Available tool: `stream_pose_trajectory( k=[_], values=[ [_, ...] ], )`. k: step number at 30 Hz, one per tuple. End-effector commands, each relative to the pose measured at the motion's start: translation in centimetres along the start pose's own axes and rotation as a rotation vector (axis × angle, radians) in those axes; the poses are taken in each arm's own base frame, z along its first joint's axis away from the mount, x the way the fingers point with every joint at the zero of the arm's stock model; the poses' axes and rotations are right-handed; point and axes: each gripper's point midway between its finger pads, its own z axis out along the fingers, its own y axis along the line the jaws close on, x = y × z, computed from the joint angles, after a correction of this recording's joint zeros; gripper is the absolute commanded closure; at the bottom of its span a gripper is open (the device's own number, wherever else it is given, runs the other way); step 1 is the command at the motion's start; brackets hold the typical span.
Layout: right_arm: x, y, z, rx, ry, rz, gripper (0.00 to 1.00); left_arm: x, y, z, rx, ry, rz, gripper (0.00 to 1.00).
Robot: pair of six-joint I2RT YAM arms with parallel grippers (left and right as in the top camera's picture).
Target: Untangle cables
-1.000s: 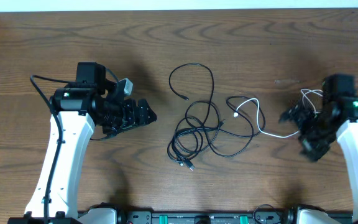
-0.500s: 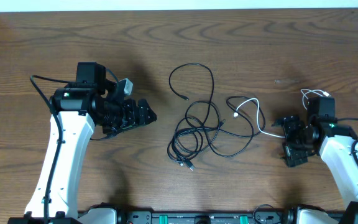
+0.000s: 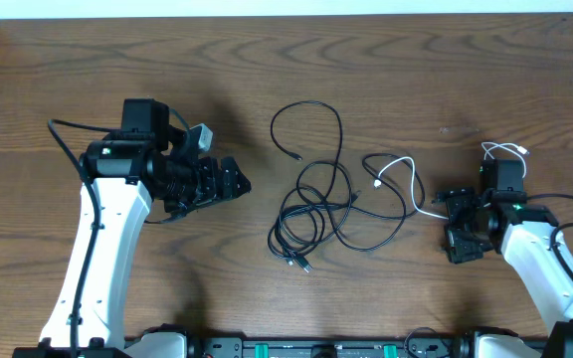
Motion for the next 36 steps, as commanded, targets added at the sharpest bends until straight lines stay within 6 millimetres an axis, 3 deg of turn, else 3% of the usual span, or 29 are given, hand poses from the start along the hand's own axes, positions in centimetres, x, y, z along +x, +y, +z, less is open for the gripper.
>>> stream_pose_trajectory(
  k=[1,5,14,15,16,18,19,20,22,26,32,36],
  values=[
    [-1.0,-0.1,0.2,0.010,-0.079,-0.003,0.11,0.1,0.2,0.2,-0.007,0.007,0.015,0.11],
    [-1.6,0.5,0.6,-0.005,-0.113,-0.001,0.12,0.1,0.2,0.2,-0.007,0.007,0.015,0.11],
    [-0.7,0.1,2.0,0.035,-0.092,-0.035,0.22,0.1,0.2,0.2,-0.007,0.007,0.015,0.11],
    [-0.7,0.2,2.0,0.031,-0.092,-0.040,0.28,0.1,0.2,0.2,-0.007,0.007,0.015,0.11],
    [-0.7,0.4,2.0,0.026,-0.093,-0.043,0.41,0.1,0.2,0.2,-0.007,0.007,0.015,0.11],
    [-0.7,0.5,2.0,0.020,-0.093,-0.045,0.71,0.1,0.2,0.2,-0.007,0.007,0.015,0.11],
    [-0.8,0.7,2.0,0.016,-0.095,-0.063,0.92,0.1,0.2,0.2,-0.007,0.007,0.015,0.11],
    [-0.8,0.9,1.9,0.008,-0.097,-0.086,0.99,0.1,0.2,0.2,-0.007,0.007,0.015,0.11],
    [-0.8,2.0,1.5,-0.035,-0.090,-0.169,0.99,0.1,0.2,0.2,-0.008,0.010,0.014,0.11],
    [-0.6,5.5,-1.1,-0.155,-0.104,-0.359,0.99,0.2,0.2,0.2,-0.008,0.013,0.011,0.11],
    [-0.6,10.5,-7.8,-0.340,-0.218,-0.535,0.99,0.2,0.2,0.2,-0.008,0.013,0.012,0.11],
    [-2.5,11.9,-11.5,-0.380,-0.397,-0.583,0.99,0.2,0.2,0.2,-0.008,0.013,0.012,0.11]
  ],
)
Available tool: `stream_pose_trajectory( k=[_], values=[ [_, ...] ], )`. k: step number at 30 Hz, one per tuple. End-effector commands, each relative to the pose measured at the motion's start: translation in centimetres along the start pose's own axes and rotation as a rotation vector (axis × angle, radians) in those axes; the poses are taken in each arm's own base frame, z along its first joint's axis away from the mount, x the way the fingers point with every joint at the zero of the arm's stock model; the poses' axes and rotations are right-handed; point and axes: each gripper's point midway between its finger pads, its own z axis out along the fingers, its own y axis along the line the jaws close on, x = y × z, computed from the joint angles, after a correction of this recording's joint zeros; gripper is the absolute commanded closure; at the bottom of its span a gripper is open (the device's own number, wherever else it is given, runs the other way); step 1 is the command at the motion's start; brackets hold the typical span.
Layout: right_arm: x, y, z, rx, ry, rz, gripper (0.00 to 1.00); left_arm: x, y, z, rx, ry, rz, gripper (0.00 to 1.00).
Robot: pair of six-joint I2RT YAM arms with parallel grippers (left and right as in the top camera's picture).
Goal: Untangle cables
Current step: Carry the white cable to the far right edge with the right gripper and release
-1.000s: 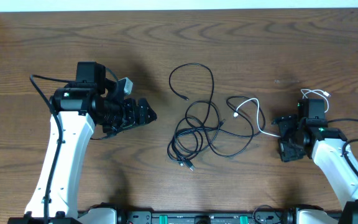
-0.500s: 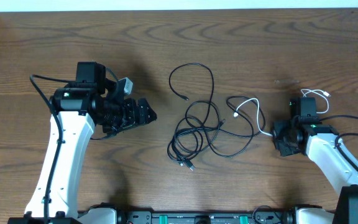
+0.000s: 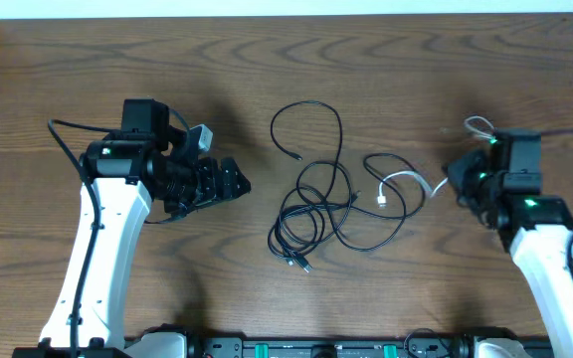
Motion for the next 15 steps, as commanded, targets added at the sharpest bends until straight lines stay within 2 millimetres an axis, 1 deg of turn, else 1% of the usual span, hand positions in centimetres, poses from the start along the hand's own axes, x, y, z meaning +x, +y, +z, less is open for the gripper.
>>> stream_pose_trajectory(
  k=[1,5,9,10,12,15],
  values=[
    [-3.5,0.0,-2.2,0.042,-0.178,-0.121,0.99,0.1,0.2,0.2,-0.008,0.010,0.014,0.11],
    [-6.5,-1.9,-3.6,0.178,-0.345,-0.188,0.98,0.1,0.2,0.2,-0.008,0.010,0.014,0.11],
    [-9.5,-4.4,-4.7,0.355,-0.489,-0.245,0.98,0.1,0.2,0.2,-0.008,0.009,0.014,0.11],
    [-9.9,-5.0,-4.8,0.390,-0.509,-0.240,0.98,0.1,0.2,0.2,-0.007,0.009,0.014,0.11],
    [-10.5,-6.0,-4.2,0.431,-0.514,-0.224,0.98,0.1,0.2,0.2,-0.007,0.007,0.015,0.11],
    [-11.2,-7.4,-2.4,0.475,-0.497,-0.202,0.99,0.1,0.2,0.2,-0.007,0.006,0.015,0.11]
  ],
)
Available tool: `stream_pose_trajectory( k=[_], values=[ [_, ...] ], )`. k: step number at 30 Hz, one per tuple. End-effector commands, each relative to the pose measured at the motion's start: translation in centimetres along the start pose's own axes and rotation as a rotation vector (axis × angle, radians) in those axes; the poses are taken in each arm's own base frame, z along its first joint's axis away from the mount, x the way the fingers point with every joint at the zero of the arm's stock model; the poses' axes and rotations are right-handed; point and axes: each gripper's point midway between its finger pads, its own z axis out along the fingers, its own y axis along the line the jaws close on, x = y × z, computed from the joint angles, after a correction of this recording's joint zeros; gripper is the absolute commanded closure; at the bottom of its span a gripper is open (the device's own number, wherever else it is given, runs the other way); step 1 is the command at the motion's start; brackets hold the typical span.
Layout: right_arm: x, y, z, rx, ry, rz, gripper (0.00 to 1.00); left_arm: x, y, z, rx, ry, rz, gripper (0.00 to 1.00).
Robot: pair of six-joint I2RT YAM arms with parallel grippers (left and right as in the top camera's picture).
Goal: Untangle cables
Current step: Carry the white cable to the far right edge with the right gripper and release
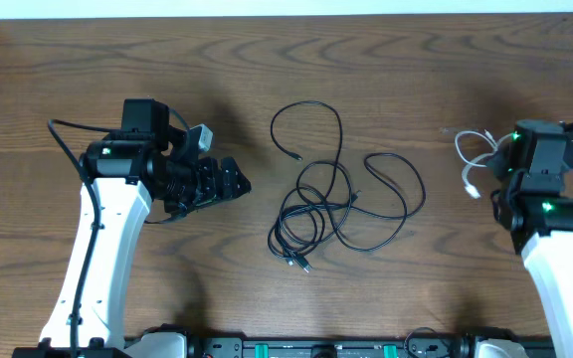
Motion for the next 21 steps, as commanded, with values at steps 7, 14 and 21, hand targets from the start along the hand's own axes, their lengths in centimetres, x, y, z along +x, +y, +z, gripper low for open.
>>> stream_pose_trajectory(
  k=[7,14,21],
  values=[
    [3.3,-0.9,6.7,0.102,0.103,-0.078,0.99,0.1,0.2,0.2,-0.007,0.007,0.014,0.11],
    [7.1,-1.8,10.3,0.154,0.200,-0.124,0.99,-0.2,0.1,0.2,-0.004,-0.005,0.022,0.11],
    [10.8,-4.5,15.9,0.233,0.254,-0.120,0.99,-0.4,0.1,0.2,-0.003,-0.011,0.024,0.11]
  ],
)
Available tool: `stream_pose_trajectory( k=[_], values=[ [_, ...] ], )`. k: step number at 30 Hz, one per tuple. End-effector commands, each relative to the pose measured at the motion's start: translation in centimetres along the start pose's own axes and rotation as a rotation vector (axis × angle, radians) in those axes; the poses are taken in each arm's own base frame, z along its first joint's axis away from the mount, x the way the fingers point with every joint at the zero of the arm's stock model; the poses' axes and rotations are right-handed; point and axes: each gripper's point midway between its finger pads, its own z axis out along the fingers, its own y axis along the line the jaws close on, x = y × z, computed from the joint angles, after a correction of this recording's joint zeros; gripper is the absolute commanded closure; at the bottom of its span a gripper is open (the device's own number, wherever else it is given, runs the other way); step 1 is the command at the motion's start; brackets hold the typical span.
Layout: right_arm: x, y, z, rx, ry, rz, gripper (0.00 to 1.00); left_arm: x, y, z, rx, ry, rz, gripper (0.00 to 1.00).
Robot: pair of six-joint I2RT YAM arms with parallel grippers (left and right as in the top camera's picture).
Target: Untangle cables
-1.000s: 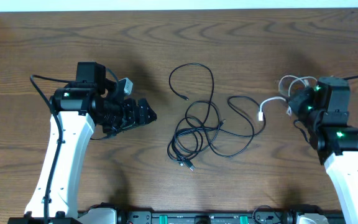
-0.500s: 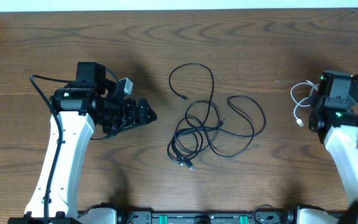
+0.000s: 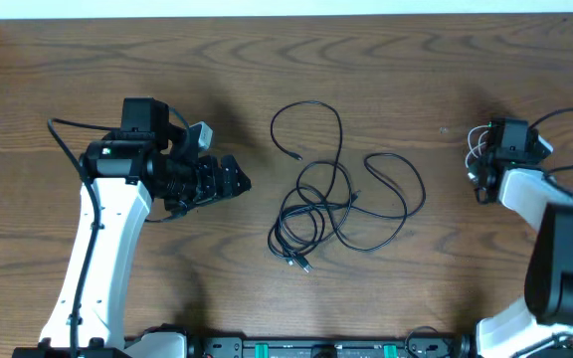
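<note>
A long black cable [image 3: 318, 205] lies in loose overlapping loops at the table's centre, one plug end near the front and another end pointing into its upper loop. The white cable [image 3: 476, 143] is bunched in small loops at the far right, well apart from the black one. My right gripper [image 3: 480, 171] is shut on it, fingers mostly hidden under the wrist. My left gripper [image 3: 235, 182] hovers left of the black cable, fingers slightly apart and holding nothing.
The brown wooden table [image 3: 296, 70] runs to a pale far edge at the top. A rail with arm bases lines the front edge [image 3: 316, 348]. Each arm trails its own black lead beside it.
My right gripper has moved a little left and away from the front, its wrist turned, and the white cable is now bunched tighter against it. The left arm and black cable are unchanged.
At first the white cable lay across the right loops of the black one, my right gripper at its right end. Then the gripper was farther back with the cable dragged right. By 0.7 s ago the white cable was clear of the black tangle, as now.
</note>
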Motion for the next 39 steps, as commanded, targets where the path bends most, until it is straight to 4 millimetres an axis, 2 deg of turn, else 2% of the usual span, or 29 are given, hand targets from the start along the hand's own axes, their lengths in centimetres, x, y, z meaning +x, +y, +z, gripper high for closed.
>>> stream_pose_trajectory(
  k=[1,6,10,13,14,16,17,18,20,23,24,25,29,34,39],
  values=[
    [1.5,-1.6,3.6,0.054,0.048,0.005,0.99,0.1,0.2,0.2,-0.007,0.007,0.009,0.11],
    [0.6,-4.3,6.0,0.096,0.038,0.067,0.99,0.1,0.2,0.2,-0.007,0.006,-0.008,0.11],
    [-2.0,-6.7,7.1,0.095,-0.004,0.177,0.99,-0.1,0.1,0.2,-0.006,0.000,-0.004,0.11],
    [-3.4,-7.3,7.7,0.031,0.015,0.247,0.98,-0.4,0.1,0.2,-0.003,-0.011,0.002,0.11],
    [-4.0,-7.2,7.8,-0.011,0.031,0.272,0.90,-0.5,0.1,0.2,-0.003,-0.014,0.003,0.11],
    [-5.2,-6.0,7.3,-0.137,0.073,0.273,0.48,-0.5,0.1,0.2,-0.003,-0.016,0.005,0.11],
    [-5.7,-5.5,6.8,-0.195,0.093,0.260,0.32,-0.5,0.1,0.2,-0.003,-0.017,0.005,0.11],
    [-6.3,-5.3,6.2,-0.226,0.111,0.261,0.01,-0.6,0.1,0.2,-0.002,-0.018,0.006,0.11],
    [-7.9,-6.2,4.5,-0.204,0.137,0.282,0.01,-0.7,0.0,0.2,-0.001,-0.024,0.009,0.11],
    [-10.5,-7.0,0.8,-0.153,0.129,0.254,0.01,-0.8,0.0,0.2,-0.001,-0.027,0.011,0.11],
    [-11.2,-7.0,-0.5,-0.156,0.124,0.244,0.01,-0.8,0.0,0.2,-0.001,-0.027,0.011,0.10],
    [-11.9,-6.9,-1.9,-0.166,0.122,0.243,0.01,-0.8,0.0,0.2,-0.001,-0.027,0.011,0.00],
    [-13.4,-6.4,-6.9,-0.240,0.085,0.246,0.01,-0.8,0.0,0.2,-0.001,-0.027,0.011,0.02],
    [-14.5,-6.7,-9.5,-0.258,0.032,0.249,0.01,-0.8,0.0,0.2,-0.001,-0.026,0.011,0.02],
    [-14.5,-6.7,-9.6,-0.258,0.030,0.249,0.01,-0.8,0.0,0.2,-0.001,-0.026,0.011,0.02]
  ],
)
